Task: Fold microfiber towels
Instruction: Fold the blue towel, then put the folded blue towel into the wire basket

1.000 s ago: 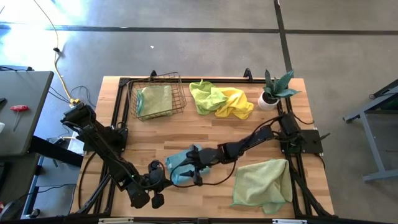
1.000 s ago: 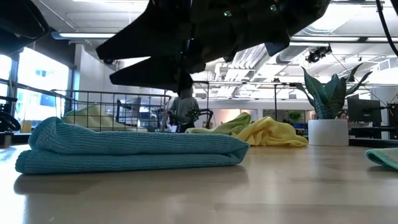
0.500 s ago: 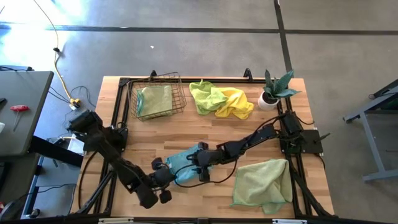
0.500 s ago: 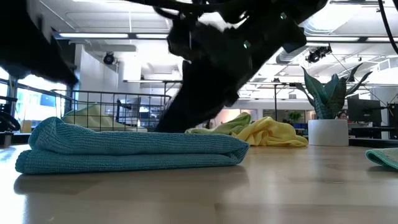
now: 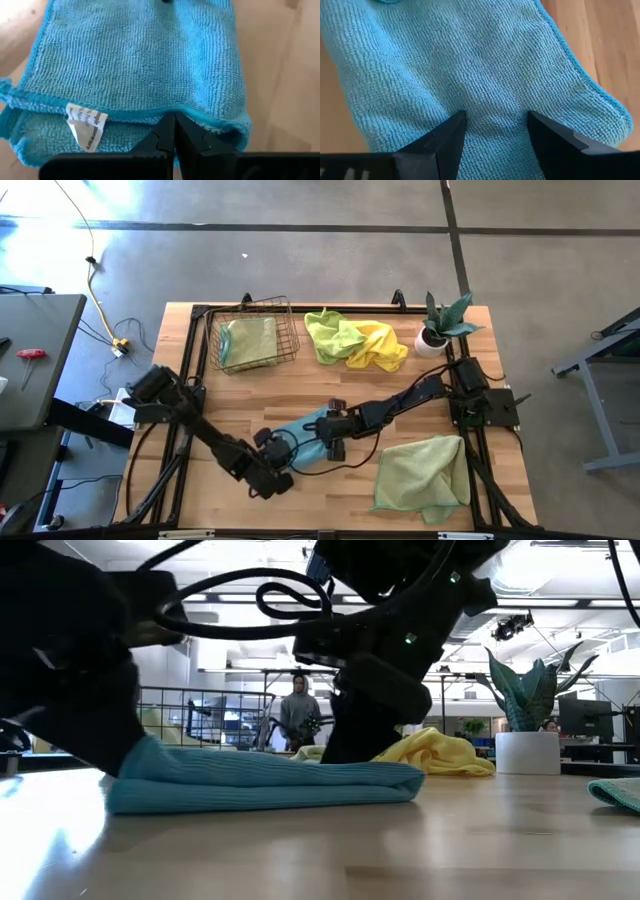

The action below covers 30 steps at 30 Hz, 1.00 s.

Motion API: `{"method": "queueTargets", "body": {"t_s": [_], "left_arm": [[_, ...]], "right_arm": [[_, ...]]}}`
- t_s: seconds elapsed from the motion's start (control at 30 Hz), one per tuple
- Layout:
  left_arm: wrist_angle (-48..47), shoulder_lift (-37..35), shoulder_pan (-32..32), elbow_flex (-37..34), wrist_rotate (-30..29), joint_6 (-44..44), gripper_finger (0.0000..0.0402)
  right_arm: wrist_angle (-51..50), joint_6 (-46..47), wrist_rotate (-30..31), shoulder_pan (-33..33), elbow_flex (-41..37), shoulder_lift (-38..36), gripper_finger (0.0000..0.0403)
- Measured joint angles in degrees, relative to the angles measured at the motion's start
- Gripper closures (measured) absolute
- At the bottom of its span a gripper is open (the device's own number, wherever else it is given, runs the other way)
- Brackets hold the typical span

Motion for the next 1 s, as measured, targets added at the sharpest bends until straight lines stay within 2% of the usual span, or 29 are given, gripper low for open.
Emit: {"method": "queueTargets", "body": {"t_s": [0.13,0.47,0.6,0.77,1.0], "left_arm": [[3.12,-0.09,2.73,-0.20,-0.73,5.21,0.0402],[5.01,-2.27,7.96,-0.21,11.31,8.84,0.0401],[5.66,-4.33,8.69,-0.14,12.91,9.22,0.0396],[4.34,-7.55,8.74,-0.22,15.26,8.98,0.0369],[2.95,-10.40,6.46,0.03,15.38,1.40,0.0313]], "right_arm": [[-1.87,-1.41,0.67,-0.02,-0.09,-0.56,0.0193],[-14.83,-2.52,2.38,0.00,-0.48,-10.71,0.0238],[-19.97,-1.21,2.77,0.00,-0.59,-12.85,0.0248],[-26.76,-1.39,2.79,0.00,-0.55,-13.62,0.0249],[-34.89,-1.38,4.81,0.91,-0.55,-13.70,0.0249]]}}
